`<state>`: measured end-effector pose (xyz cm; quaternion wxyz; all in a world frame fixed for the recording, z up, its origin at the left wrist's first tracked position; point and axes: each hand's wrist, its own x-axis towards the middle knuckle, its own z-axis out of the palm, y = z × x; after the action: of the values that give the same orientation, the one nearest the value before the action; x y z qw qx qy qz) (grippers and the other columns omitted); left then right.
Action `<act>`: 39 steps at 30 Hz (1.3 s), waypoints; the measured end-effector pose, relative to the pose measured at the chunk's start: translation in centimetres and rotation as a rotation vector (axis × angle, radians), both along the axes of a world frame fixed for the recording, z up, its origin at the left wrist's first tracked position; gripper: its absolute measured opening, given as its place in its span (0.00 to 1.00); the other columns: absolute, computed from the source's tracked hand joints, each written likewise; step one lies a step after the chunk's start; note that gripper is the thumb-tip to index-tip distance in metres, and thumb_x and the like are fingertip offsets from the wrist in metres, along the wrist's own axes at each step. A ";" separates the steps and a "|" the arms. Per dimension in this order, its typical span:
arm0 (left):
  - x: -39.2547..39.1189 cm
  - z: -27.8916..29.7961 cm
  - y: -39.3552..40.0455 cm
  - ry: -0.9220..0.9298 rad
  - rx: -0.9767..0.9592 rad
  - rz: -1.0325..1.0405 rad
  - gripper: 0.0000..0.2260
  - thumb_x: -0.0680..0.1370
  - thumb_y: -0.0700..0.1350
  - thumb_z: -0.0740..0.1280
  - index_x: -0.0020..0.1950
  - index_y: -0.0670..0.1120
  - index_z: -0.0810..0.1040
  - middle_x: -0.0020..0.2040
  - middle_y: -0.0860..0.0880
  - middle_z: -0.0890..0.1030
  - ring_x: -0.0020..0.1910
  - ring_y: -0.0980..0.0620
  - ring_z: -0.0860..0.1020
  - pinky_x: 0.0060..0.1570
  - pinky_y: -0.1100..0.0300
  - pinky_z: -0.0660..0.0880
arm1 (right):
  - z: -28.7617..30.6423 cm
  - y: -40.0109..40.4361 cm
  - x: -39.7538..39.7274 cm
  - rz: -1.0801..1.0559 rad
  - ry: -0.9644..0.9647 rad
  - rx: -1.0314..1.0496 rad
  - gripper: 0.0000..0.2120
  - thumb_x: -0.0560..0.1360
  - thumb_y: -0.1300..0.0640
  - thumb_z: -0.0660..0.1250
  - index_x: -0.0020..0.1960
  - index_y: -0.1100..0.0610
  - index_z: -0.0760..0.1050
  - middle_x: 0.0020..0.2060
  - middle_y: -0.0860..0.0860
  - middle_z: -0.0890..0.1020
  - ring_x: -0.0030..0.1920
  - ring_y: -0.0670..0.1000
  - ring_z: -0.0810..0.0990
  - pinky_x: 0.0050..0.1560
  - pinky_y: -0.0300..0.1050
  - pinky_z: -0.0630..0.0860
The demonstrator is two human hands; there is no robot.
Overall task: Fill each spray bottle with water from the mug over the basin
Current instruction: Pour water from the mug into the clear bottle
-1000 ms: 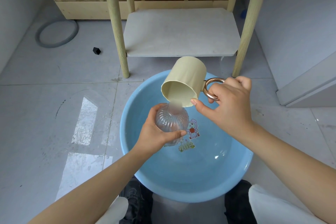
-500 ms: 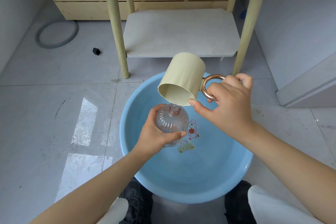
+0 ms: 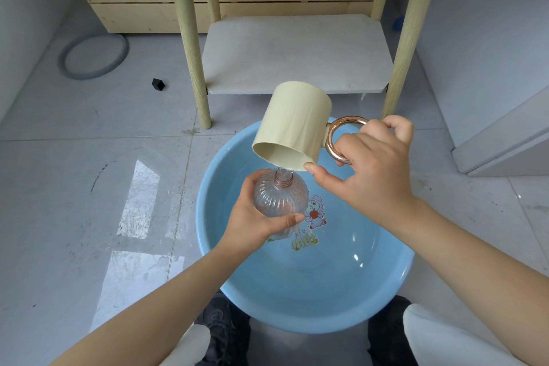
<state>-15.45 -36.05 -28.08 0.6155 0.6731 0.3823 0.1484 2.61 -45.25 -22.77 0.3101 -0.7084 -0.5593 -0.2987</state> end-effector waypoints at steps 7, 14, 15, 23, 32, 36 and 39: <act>0.0 0.0 0.0 -0.007 -0.003 0.005 0.35 0.60 0.42 0.82 0.63 0.54 0.69 0.57 0.60 0.76 0.54 0.69 0.74 0.48 0.77 0.70 | -0.1 0.2 0.0 0.001 -0.040 0.011 0.22 0.71 0.43 0.69 0.29 0.58 0.67 0.23 0.48 0.67 0.32 0.53 0.68 0.49 0.49 0.61; 0.1 -0.1 0.1 -0.010 -0.020 0.008 0.38 0.58 0.48 0.81 0.64 0.54 0.69 0.58 0.60 0.77 0.56 0.66 0.75 0.50 0.74 0.71 | 0.2 0.2 0.0 0.013 -0.045 0.021 0.23 0.72 0.43 0.68 0.29 0.58 0.67 0.23 0.48 0.67 0.33 0.52 0.66 0.50 0.49 0.61; 0.1 -0.1 0.1 -0.008 -0.018 0.008 0.37 0.58 0.48 0.81 0.63 0.54 0.69 0.57 0.60 0.77 0.56 0.66 0.75 0.50 0.74 0.71 | 0.2 0.2 0.0 0.016 -0.046 0.023 0.23 0.72 0.44 0.68 0.29 0.58 0.67 0.23 0.48 0.67 0.34 0.52 0.66 0.50 0.49 0.61; -0.1 0.0 0.1 0.003 0.005 0.003 0.34 0.60 0.44 0.82 0.60 0.59 0.69 0.56 0.62 0.77 0.55 0.69 0.74 0.49 0.76 0.70 | -0.4 0.0 0.0 -0.092 0.214 -0.062 0.21 0.69 0.40 0.68 0.31 0.53 0.62 0.25 0.40 0.61 0.33 0.48 0.65 0.49 0.45 0.57; -0.8 -0.5 0.4 0.040 -0.005 -0.001 0.35 0.59 0.45 0.83 0.58 0.61 0.69 0.56 0.62 0.76 0.54 0.69 0.74 0.49 0.77 0.69 | -6.9 -1.8 2.6 -0.334 0.142 -0.588 0.21 0.63 0.46 0.76 0.26 0.55 0.68 0.21 0.49 0.72 0.30 0.54 0.72 0.47 0.48 0.58; -0.7 -0.6 0.5 0.046 -0.001 -0.001 0.35 0.56 0.50 0.81 0.59 0.61 0.69 0.56 0.62 0.77 0.55 0.68 0.74 0.50 0.77 0.69 | -8.1 -2.2 2.2 -0.345 0.024 -0.790 0.20 0.55 0.49 0.80 0.26 0.61 0.72 0.19 0.52 0.72 0.30 0.55 0.74 0.48 0.49 0.60; -0.8 -0.7 0.5 0.043 -0.004 -0.001 0.35 0.56 0.50 0.81 0.59 0.60 0.69 0.55 0.63 0.77 0.55 0.67 0.75 0.50 0.77 0.69 | -8.8 -2.3 1.6 -0.319 -0.011 -0.916 0.20 0.52 0.51 0.81 0.24 0.61 0.72 0.19 0.53 0.73 0.30 0.55 0.74 0.47 0.49 0.60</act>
<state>-16.26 -35.59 -28.79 0.6084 0.6752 0.3953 0.1328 4.20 -47.54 -31.57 -0.0862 -0.8475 -0.5192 -0.0691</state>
